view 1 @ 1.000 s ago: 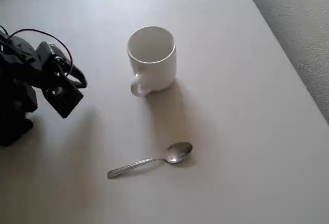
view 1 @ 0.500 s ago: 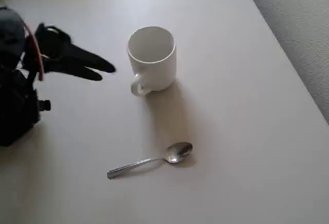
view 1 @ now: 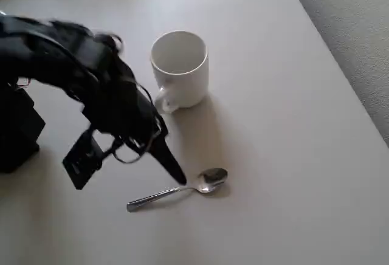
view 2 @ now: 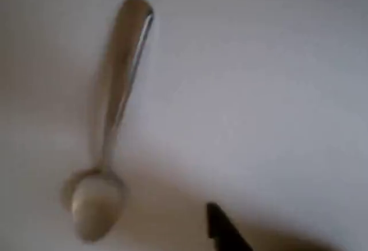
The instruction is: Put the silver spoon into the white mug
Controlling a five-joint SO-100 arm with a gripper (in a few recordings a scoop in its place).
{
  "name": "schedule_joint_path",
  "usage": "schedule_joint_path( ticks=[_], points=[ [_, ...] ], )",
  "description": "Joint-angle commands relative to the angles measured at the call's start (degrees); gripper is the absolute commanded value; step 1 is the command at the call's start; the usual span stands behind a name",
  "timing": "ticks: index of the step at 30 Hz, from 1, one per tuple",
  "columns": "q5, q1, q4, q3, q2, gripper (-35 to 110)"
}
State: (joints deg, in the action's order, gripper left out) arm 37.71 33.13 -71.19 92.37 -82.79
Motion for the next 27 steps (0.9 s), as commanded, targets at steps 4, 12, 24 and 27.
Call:
schedule_joint_path(
  ticks=[4, 12, 24, 27],
  points=[
    [1.3, 2.1, -0.1, -9.1, 7.2, 45],
    [1.3, 4.5, -3.3, -18.4, 14.1, 44],
    [1.8, 5.2, -10.3, -30.3, 24.9, 41],
    [1.8, 4.8, -10.5, -30.8, 25.3, 35]
  ],
)
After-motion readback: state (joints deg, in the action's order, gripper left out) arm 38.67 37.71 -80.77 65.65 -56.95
